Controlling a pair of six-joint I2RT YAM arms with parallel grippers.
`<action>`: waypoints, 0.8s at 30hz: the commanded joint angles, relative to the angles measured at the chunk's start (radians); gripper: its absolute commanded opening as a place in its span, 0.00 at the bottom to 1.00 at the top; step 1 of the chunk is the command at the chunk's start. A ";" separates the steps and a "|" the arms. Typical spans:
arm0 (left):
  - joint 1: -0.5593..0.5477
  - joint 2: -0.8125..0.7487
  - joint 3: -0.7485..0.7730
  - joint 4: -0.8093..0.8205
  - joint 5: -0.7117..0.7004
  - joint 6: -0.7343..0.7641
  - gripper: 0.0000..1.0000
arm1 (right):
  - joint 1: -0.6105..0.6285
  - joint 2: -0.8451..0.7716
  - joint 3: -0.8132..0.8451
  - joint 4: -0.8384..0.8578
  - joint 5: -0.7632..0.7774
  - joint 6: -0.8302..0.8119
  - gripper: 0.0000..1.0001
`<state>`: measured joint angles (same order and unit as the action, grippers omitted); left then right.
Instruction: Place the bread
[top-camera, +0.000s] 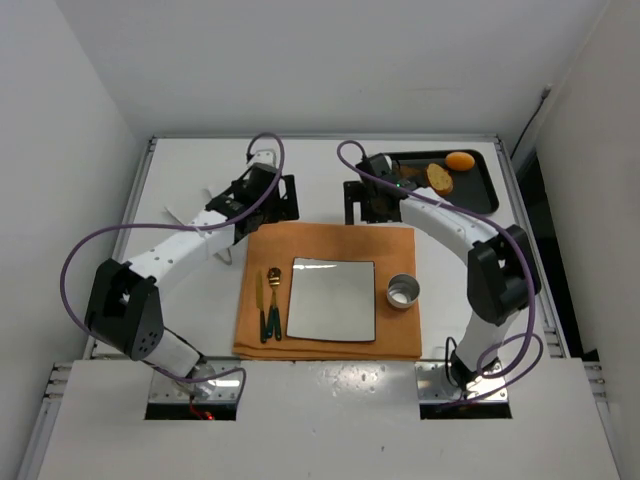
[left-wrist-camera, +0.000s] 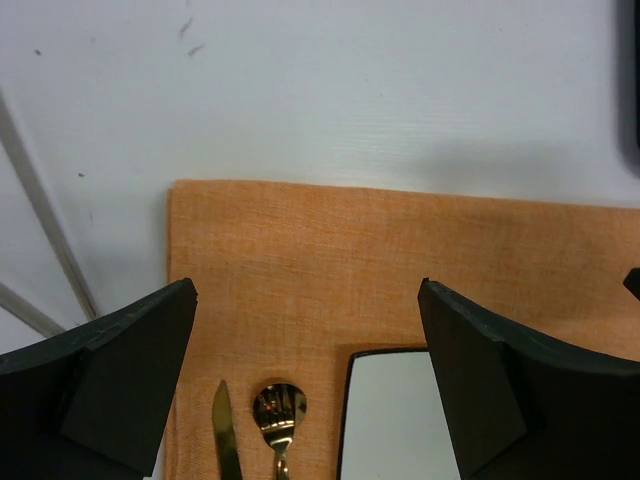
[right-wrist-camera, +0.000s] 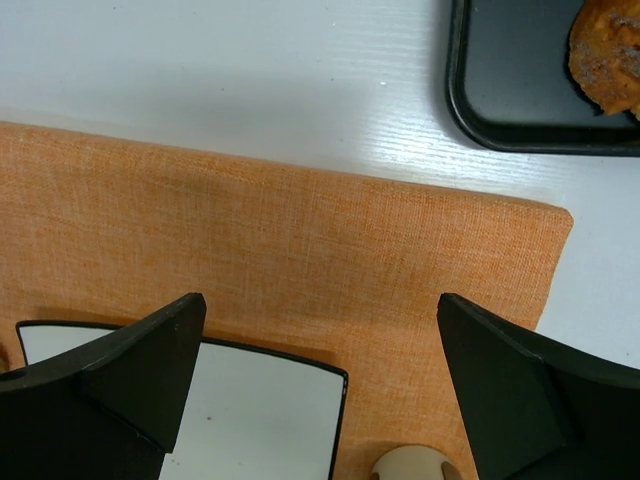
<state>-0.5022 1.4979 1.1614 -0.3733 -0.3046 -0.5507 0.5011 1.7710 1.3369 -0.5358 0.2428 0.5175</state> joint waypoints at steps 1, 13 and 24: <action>0.028 -0.033 -0.006 0.036 -0.108 0.001 1.00 | 0.008 0.013 0.027 0.048 0.013 0.024 1.00; 0.261 -0.031 -0.012 -0.184 -0.161 -0.210 1.00 | 0.008 -0.065 -0.002 0.025 0.107 0.033 1.00; 0.395 0.038 -0.097 -0.238 -0.096 -0.431 1.00 | -0.001 -0.085 -0.021 0.057 0.064 0.024 1.00</action>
<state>-0.1215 1.5208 1.1038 -0.5987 -0.4183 -0.9020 0.5007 1.7191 1.3205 -0.5068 0.3107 0.5358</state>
